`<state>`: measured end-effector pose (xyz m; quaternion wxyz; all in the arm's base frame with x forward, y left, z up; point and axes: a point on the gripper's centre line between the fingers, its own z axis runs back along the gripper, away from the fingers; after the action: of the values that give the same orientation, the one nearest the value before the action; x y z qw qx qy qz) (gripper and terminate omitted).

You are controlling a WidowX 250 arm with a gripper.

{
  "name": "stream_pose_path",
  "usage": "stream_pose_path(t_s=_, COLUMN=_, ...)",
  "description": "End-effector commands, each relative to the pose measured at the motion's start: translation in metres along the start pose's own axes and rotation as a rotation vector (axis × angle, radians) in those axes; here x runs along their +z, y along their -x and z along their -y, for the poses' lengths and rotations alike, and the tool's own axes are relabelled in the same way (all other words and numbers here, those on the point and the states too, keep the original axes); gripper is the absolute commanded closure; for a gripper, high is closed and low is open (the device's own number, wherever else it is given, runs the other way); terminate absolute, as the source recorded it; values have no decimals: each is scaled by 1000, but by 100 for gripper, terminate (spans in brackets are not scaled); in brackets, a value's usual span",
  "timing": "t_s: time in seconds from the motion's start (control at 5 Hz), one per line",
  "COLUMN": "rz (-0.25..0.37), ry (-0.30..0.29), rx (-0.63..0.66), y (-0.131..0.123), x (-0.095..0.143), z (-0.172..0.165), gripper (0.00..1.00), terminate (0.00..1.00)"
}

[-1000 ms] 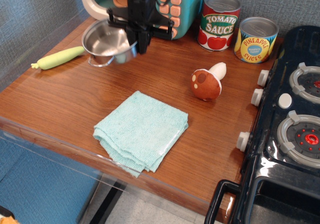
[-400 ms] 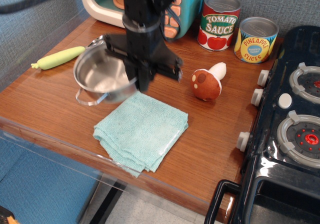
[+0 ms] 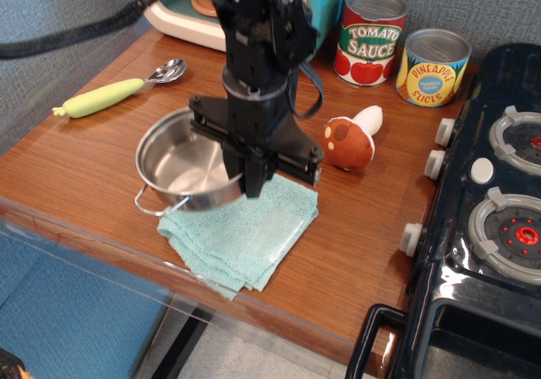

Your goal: Place the pot on top of the blue cloth.

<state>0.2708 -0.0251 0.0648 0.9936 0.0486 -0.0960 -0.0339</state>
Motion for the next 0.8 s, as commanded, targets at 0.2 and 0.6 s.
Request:
stream_pose_path(t_s=0.2, rz=-49, ry=-27, rx=-36, y=12, x=-17, z=6, gripper=100, terminate=0)
stream_pose_path(t_s=0.6, rz=-64, ry=-32, rx=-46, y=8, x=-29, z=11, gripper=100, terminate=0)
